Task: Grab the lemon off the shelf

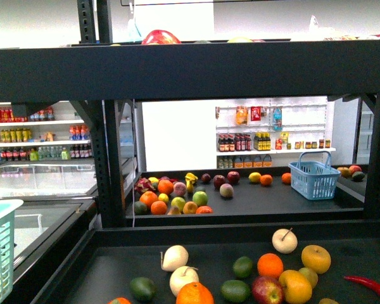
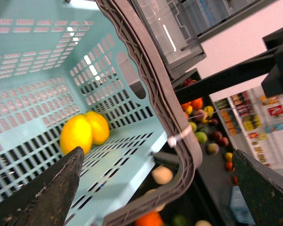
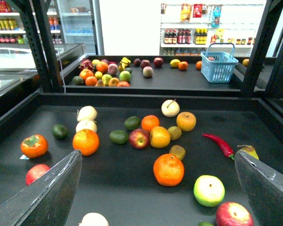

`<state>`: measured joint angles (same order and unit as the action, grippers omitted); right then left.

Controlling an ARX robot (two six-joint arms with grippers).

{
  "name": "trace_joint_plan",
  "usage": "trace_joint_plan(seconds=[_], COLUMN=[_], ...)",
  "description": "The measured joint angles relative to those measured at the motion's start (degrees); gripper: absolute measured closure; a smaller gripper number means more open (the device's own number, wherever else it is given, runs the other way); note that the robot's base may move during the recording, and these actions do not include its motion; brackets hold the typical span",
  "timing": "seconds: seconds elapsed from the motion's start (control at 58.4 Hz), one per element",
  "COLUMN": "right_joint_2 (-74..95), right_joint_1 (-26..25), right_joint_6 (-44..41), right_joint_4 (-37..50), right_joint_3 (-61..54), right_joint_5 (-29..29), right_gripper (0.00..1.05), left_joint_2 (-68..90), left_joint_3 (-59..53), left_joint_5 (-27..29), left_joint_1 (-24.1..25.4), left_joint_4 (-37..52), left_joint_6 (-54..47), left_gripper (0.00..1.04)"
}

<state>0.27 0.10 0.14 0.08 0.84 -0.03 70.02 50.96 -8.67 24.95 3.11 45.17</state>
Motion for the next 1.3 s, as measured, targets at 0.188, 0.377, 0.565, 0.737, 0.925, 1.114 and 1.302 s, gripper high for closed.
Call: trace_joint_plan(seconds=[0.188,0.377,0.565,0.737,0.925,1.114,1.302], right_joint_2=[0.0,0.0,0.0,0.0,0.0,0.0,0.0], right_joint_1=[0.0,0.0,0.0,0.0,0.0,0.0,0.0], right_joint_6=[0.0,0.0,0.0,0.0,0.0,0.0,0.0], right_joint_4=[0.0,0.0,0.0,0.0,0.0,0.0,0.0], right_joint_3=[0.0,0.0,0.0,0.0,0.0,0.0,0.0], right_joint_5=[0.0,0.0,0.0,0.0,0.0,0.0,0.0], right_gripper=[0.07,0.07,0.07,0.07,0.07,0.07,0.07], left_joint_2=[-18.8,-24.5,-31.3,-36.6,-41.5,-46.0,-50.2], left_joint_3=[-18.9,-30.9,-37.9,-42.5,-45.1,-47.2,-48.3], left_joint_5=[-10.0,-4.3,-0.2,2.8,7.9,8.6,8.6], left_joint_1=[-6.7,-11.6,-16.0,-18.8,-24.7,-24.8,-24.8], left_joint_4=[18.8,21.1,22.2,21.7,19.6,17.0,14.1], left_joint_6=[-34.2,-42.7,-44.2,-44.3,-44.5,-44.5,-44.5], left_gripper=[0.44,0.79,1.02,1.02,1.02,1.02,1.02])
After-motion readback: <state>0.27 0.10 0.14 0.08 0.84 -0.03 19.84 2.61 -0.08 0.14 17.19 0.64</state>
